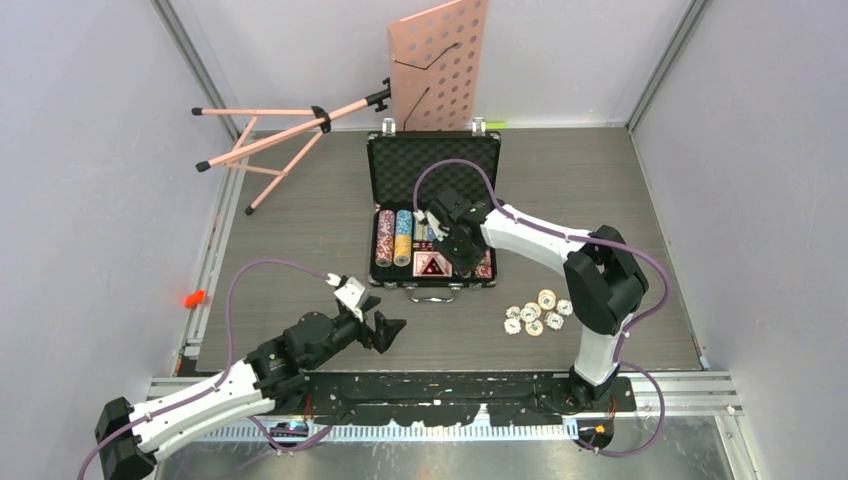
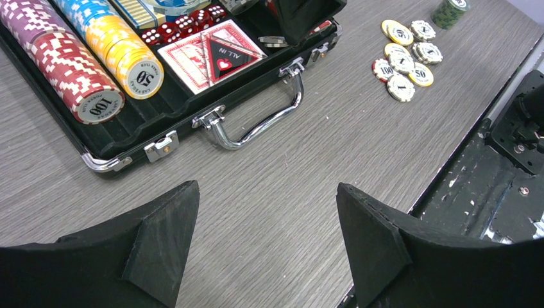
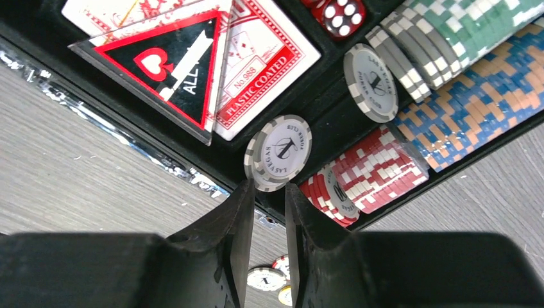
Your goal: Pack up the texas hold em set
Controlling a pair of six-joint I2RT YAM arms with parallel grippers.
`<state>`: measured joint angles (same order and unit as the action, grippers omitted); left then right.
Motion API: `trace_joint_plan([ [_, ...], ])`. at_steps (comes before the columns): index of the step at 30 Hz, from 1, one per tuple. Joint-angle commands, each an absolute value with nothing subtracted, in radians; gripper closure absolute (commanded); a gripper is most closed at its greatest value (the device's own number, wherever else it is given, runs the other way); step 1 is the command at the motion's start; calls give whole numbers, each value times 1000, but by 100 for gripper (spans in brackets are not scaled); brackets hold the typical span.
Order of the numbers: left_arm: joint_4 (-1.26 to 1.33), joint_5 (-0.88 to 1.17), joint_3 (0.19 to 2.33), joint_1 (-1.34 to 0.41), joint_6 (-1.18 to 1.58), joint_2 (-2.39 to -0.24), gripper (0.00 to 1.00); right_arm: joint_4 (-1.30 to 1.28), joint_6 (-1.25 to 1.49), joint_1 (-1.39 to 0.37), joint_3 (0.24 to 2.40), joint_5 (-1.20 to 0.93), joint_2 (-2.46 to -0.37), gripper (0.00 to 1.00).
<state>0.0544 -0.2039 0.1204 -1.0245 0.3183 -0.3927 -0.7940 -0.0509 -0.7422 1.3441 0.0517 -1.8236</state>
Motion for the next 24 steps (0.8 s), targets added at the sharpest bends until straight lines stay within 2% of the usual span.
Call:
trace_joint_plan([
  [1, 93, -192, 122, -1020, 322, -394, 19, -811, -75, -745, 1373, 15, -1779, 69],
  [12, 97, -188, 124, -1020, 319, -403, 19, -819, -140, -744, 1368, -32, -1774, 67],
  [24, 93, -187, 123, -1020, 319, -397, 19, -798, -171, -744, 1318, 25, -1733, 67],
])
